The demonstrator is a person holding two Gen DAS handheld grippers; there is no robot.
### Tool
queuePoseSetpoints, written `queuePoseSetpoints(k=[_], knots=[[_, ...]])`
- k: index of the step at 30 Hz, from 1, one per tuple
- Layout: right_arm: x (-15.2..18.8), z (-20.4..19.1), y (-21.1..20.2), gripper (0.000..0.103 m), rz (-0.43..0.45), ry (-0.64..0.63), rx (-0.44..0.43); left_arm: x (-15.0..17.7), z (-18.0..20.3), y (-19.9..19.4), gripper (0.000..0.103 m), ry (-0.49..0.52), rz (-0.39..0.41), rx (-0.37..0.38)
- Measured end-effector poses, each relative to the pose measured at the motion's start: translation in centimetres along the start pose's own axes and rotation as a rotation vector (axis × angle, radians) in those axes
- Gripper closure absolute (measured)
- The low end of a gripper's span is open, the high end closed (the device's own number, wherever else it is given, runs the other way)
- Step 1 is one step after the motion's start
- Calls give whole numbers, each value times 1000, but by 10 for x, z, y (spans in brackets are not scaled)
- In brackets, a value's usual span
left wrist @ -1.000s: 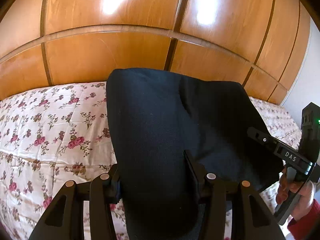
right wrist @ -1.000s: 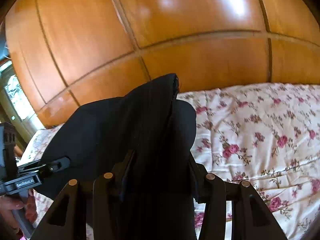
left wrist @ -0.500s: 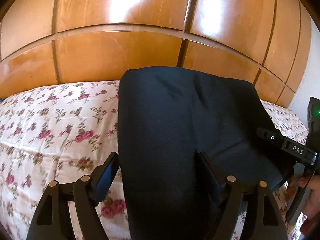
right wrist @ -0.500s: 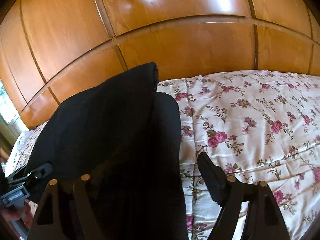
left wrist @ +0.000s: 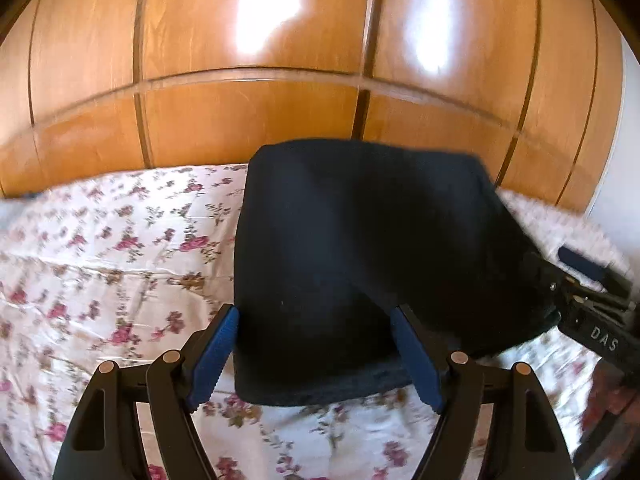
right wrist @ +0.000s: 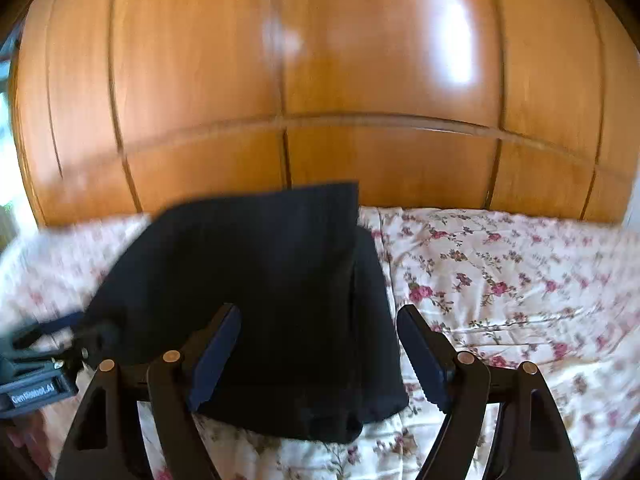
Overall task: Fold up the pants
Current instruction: 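Open both tools and pull them back from the folded trousers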
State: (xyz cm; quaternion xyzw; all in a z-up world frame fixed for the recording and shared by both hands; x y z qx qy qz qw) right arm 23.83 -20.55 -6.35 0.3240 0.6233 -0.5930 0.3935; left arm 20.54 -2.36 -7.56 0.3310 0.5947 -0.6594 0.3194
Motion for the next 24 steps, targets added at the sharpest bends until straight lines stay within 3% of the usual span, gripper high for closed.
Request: queuePoseSetpoints(k=[2,3,4,6,10,13,18,24], knots=[[15,15,8,24,-66,9,94,7,3,1,24,36,-13,-16],[23,24,13,23,-98,50,99,11,3,0,24,39,-16,-2],[32,37,18,22,-123,174,44,12,3,-2,24,35,-16,3],[40,48,20,18,-138,296,2,15,1,-6,24,6,-17,16],[38,46,8,18,-126,351,-27,22,-3,-13,24,-65,-33,24],[41,42,-14,18,-125,391,-76,34,-4,-21,24,-81,-44,-20],[52,23,-51,14,-122,346,-88,49,2,-39,24,-62,-54,-82],[64,-4,-91,6,-87,246,-74,48,6,-82,24,-34,34,-152]])
Point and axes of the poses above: each gripper's, at about its wrist camera, not at the fingertips, and y roughly the way its jaws point, z to its right, x to its underside, the point moved 7 cm from there along y, roughly the way its jaws point, and after that the axes turned 7 degrees about z, right-handed, at the moved point
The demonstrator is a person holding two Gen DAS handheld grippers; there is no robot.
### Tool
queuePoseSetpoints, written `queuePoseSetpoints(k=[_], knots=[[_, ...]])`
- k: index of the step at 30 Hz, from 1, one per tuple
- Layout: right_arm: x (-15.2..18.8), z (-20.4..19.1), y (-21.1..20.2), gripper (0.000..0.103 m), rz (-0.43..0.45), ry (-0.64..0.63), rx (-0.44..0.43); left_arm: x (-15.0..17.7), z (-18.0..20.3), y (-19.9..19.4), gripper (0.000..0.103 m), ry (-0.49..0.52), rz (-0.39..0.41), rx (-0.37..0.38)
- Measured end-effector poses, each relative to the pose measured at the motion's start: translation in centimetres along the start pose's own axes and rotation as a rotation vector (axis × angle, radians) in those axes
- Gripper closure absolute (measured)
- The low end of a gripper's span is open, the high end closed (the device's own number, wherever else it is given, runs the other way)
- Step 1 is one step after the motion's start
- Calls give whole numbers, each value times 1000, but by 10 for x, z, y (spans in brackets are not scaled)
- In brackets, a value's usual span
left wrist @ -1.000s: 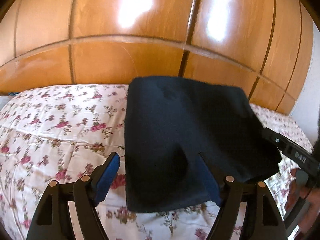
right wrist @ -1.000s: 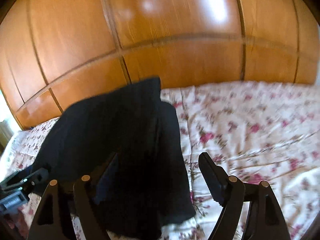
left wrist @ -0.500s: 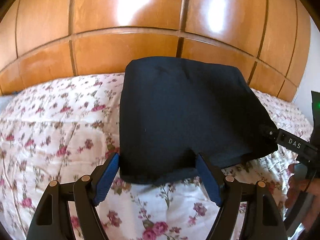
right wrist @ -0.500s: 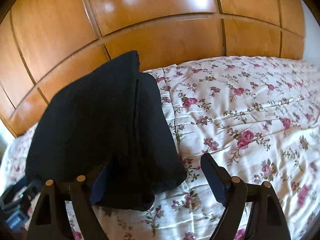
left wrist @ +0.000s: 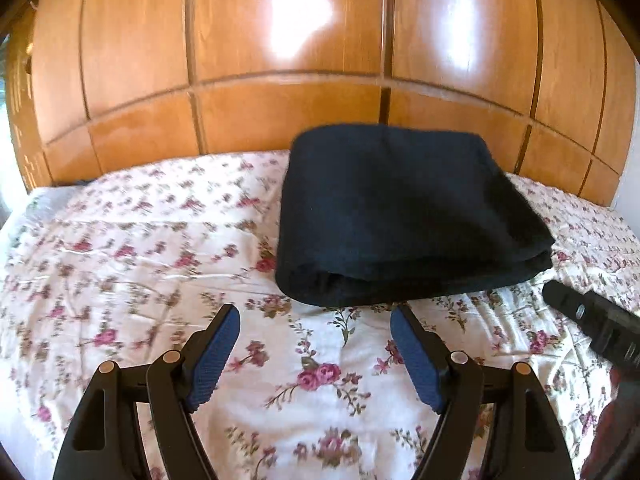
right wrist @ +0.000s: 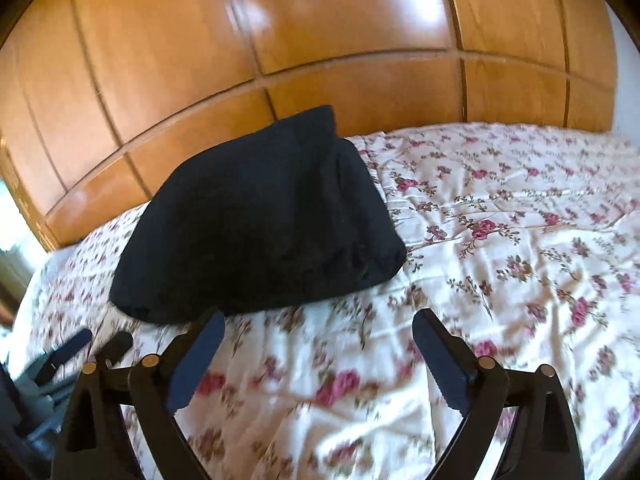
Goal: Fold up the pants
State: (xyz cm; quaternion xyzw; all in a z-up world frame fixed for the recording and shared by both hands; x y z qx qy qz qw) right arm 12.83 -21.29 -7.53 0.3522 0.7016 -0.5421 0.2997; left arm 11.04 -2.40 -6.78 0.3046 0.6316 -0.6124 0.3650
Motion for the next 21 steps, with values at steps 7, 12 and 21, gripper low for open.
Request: queuePoseSetpoints(k=[7,12,21], knots=[[13,-15,-31,5,21,-38,34,-5,-1,-35,24,12,41,-10],[15,-17,-40,5,39,-49,47,-7,-3,-48,24,19,58,-15],[7,-17,-51,5,67,-62,47,-4,-3,-61,24,11,53,-19]])
Point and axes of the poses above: each gripper's, at about its wrist camera, not at the fingertips, and y roughly the way its jaws point, z to its right, x to its underside, the point moved 7 cm from there along y, roughly the way its jaws point, and after that the axes turned 7 degrees about z, right-handed, at the moved point
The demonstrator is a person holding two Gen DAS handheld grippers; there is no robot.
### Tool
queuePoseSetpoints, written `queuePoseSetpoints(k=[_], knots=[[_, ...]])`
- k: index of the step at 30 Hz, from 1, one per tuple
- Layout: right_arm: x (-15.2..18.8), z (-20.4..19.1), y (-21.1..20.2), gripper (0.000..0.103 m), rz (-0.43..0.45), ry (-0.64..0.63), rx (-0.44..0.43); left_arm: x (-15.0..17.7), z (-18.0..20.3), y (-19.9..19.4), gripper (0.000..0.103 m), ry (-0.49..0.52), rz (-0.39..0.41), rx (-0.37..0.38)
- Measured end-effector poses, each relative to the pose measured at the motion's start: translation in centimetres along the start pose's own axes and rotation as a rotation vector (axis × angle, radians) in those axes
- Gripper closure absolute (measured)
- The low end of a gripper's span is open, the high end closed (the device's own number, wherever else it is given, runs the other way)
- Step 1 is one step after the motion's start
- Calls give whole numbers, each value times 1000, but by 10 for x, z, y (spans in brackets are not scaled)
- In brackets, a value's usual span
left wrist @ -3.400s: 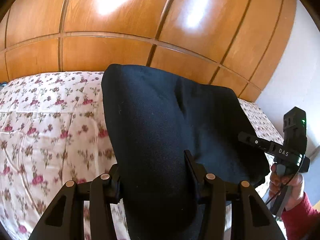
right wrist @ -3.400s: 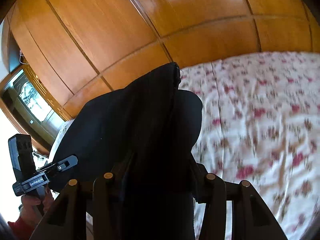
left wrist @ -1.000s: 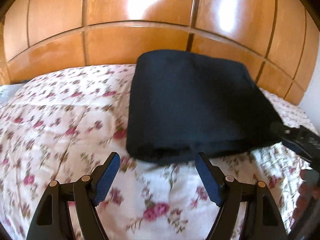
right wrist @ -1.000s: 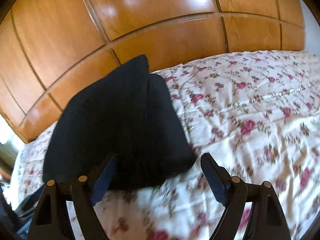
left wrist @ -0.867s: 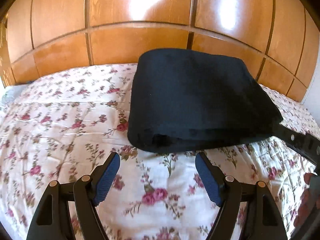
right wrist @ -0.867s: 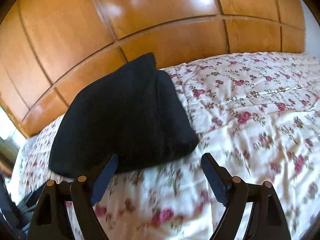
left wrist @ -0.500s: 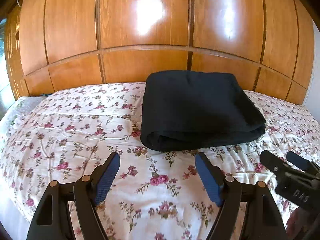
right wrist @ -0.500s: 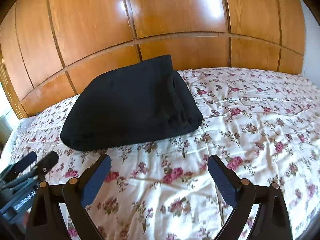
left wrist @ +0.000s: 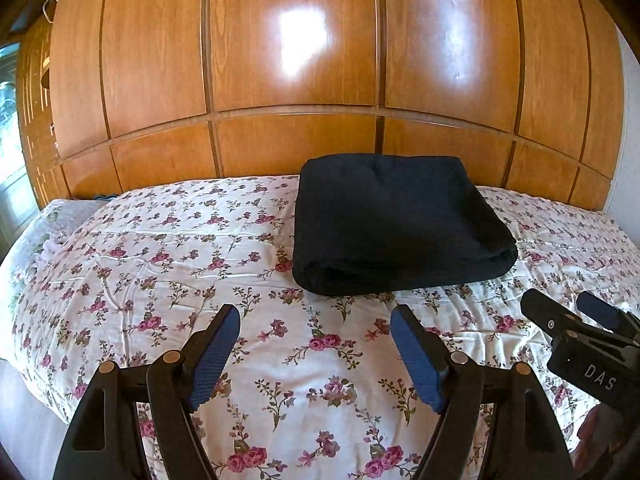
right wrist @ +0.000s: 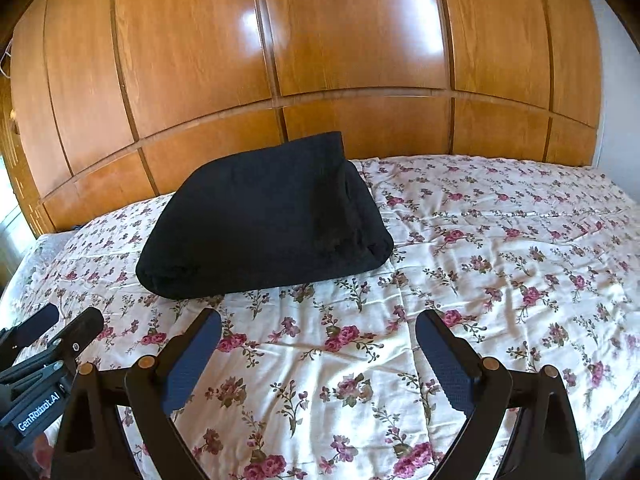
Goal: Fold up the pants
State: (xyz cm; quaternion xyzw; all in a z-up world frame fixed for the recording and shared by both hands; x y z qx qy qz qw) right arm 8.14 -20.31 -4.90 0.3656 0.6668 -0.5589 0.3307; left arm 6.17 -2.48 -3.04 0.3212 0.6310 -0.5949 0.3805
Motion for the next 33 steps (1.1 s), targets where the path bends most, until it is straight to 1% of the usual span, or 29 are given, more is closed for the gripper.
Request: queuePoseSetpoints(k=[8,13,18,33], knots=[[1,-1,-1,5,-2,5,-1,-1,0,-3,24,-14,4,9],[2,-3,0,5,-4,3,-1,1,-2,1,24,-41,-30,18],[3,-3,2,5,-11,11,-6,3,-4,2,24,-57,-44,19],[6,-5,4,5,-21,20,-4,4,-1,1,24,-36,-42,11]])
Point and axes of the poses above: each gripper's, at about its wrist camera, not at the fingertips, and y roughly the way its jaws point, z to its right, x to its underside, the point moved 7 cm from there along y, roughly the way its jaws point, and after that the axes turned 7 degrees about z, right-handed, at the moved point
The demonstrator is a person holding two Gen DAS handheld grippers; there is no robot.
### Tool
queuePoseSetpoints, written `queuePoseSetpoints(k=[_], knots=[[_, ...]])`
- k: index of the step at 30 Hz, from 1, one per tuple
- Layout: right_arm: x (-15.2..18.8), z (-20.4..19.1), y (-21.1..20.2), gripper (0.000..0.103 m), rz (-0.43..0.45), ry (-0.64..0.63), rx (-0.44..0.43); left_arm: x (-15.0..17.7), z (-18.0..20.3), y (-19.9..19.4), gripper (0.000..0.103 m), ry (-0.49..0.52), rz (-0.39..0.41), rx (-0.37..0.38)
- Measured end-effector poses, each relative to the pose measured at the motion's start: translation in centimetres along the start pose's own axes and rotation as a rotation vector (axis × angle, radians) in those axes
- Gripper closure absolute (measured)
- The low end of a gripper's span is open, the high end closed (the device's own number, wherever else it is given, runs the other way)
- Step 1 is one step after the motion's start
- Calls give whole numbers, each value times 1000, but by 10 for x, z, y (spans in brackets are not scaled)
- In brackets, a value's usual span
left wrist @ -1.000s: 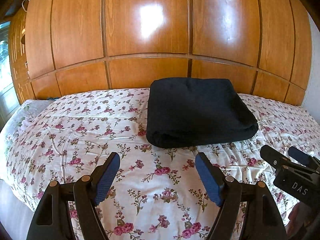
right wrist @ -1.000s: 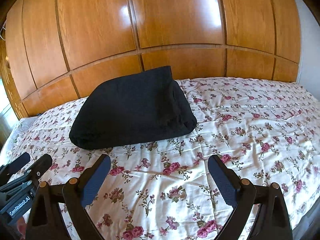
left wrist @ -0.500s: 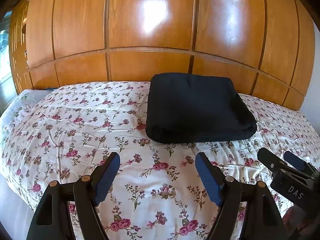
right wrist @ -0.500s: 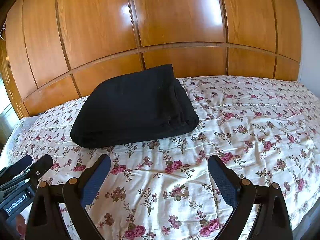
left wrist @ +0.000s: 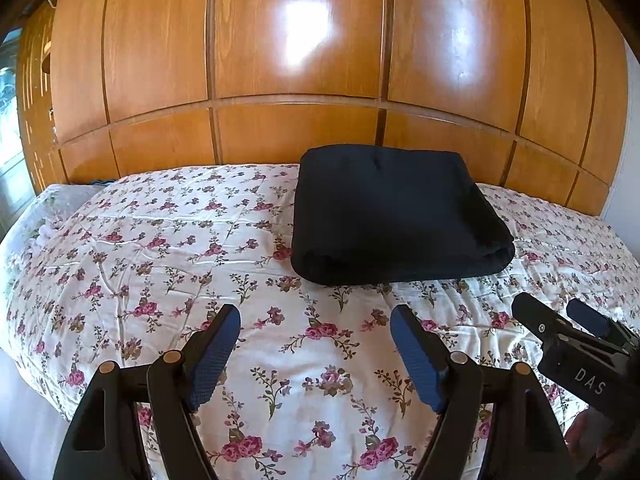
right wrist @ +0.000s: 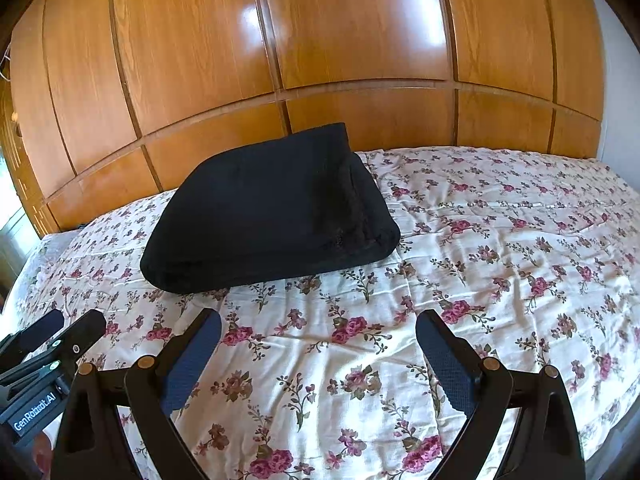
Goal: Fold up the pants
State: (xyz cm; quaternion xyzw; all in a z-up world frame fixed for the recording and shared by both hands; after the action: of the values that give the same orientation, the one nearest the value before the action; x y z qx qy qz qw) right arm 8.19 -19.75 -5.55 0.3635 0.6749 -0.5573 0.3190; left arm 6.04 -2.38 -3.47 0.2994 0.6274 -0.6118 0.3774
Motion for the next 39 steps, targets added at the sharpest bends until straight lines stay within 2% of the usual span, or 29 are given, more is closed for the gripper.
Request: queuePoseSetpoints(k=[32,39], knots=[[5,0,6,5,-23,6,-8,6,-1,6,24,-3,-33,2],[8,3,11,5,-38,16,-8,12,-4,16,24,-24,-83,0]])
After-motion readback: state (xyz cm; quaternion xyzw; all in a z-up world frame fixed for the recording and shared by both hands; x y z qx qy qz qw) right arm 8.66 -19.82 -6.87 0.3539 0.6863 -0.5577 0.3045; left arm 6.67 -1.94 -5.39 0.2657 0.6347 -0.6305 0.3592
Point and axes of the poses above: each gripper's, at about its wrist camera, not at the fingertips, and y roughly the way its jaws point, z to its right, x to its underside, the point moved 7 cm from there along y, roughly the way its jaws point, and after that the axes turned 7 degrees about z, right-handed, at the moved point
